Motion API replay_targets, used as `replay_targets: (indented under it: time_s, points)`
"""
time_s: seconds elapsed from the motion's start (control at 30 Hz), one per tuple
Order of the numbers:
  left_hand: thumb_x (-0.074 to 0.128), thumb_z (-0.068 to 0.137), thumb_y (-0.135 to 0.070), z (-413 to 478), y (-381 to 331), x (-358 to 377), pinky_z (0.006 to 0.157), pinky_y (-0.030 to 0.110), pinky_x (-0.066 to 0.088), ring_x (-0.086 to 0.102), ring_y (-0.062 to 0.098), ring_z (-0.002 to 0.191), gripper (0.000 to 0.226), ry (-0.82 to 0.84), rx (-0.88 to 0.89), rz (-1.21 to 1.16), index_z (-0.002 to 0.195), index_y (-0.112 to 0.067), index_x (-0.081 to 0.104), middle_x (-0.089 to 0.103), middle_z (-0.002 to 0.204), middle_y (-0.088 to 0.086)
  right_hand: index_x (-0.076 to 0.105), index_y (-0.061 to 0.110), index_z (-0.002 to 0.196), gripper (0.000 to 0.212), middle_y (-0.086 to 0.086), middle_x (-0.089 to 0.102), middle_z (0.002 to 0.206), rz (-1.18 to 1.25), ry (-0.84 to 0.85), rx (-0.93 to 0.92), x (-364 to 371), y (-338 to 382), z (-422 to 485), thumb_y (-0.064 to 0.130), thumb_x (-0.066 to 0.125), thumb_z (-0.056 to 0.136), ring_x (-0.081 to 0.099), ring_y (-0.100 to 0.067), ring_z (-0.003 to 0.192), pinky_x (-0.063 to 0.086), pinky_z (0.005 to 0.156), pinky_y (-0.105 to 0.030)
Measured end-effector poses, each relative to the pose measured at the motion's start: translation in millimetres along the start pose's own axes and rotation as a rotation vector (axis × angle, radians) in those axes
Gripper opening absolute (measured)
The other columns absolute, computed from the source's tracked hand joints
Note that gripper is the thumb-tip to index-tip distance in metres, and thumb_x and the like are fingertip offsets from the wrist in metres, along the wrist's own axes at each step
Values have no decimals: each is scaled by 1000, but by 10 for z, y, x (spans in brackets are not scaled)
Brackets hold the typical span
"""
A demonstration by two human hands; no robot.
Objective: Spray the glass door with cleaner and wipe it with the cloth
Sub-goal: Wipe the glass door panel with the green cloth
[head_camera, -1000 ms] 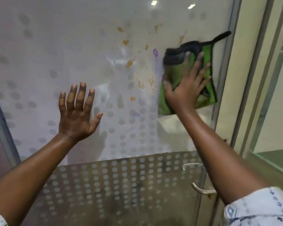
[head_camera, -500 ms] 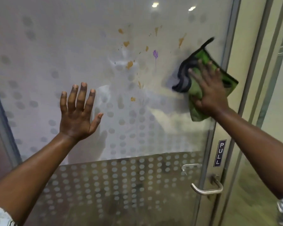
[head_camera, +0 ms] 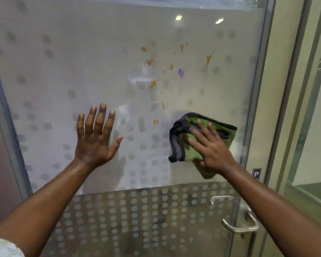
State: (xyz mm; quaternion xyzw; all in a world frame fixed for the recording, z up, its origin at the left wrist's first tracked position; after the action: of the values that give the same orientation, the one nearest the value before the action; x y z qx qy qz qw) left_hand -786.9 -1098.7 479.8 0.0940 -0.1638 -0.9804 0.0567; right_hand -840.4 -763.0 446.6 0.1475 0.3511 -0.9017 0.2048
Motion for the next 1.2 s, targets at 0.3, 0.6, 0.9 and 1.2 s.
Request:
replay_targets:
  time_s: [0.3,0.6,0.9,1.2]
  points:
    - [38,98,-58,-3,4,31,122,63,18,13,37,157,82,-3,10,30,163,-11,20,11,171,16,31,21,161,78,-11,23,171,315,-481,865,-906,-1300,1256,30,55,86,12,-40,158,9,128,-59]
    - [35,99,-57,6,16,34,122,63,18,13,37,157,80,6,13,31,163,-12,19,11,171,15,52,10,150,76,-21,31,164,104,-10,-72,-397,-125,934,31,62,78,21,-50,153,19,124,-64]
    - [36,98,-58,7,8,54,123,63,17,12,37,158,81,11,9,33,163,-12,20,12,171,16,40,19,158,75,-13,24,170,145,-175,379,-1065,-1603,1311,34,52,85,15,-40,158,16,125,-62]
    - [37,99,-56,0,18,48,122,64,19,14,38,157,79,20,7,19,162,-12,22,14,170,16,43,18,157,87,-17,25,169,188,-224,313,-799,-231,2026,38,60,74,14,-45,157,9,127,-59]
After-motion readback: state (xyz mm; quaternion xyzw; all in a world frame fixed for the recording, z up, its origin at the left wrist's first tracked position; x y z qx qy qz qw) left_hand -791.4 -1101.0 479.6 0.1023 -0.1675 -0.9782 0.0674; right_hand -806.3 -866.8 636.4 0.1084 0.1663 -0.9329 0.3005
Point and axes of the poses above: each hand's wrist, its own z-axis towards the middle knuckle, its own x-axis out of the palm, y = z × x, the point moved 7 cm from there along z, towards the middle knuckle
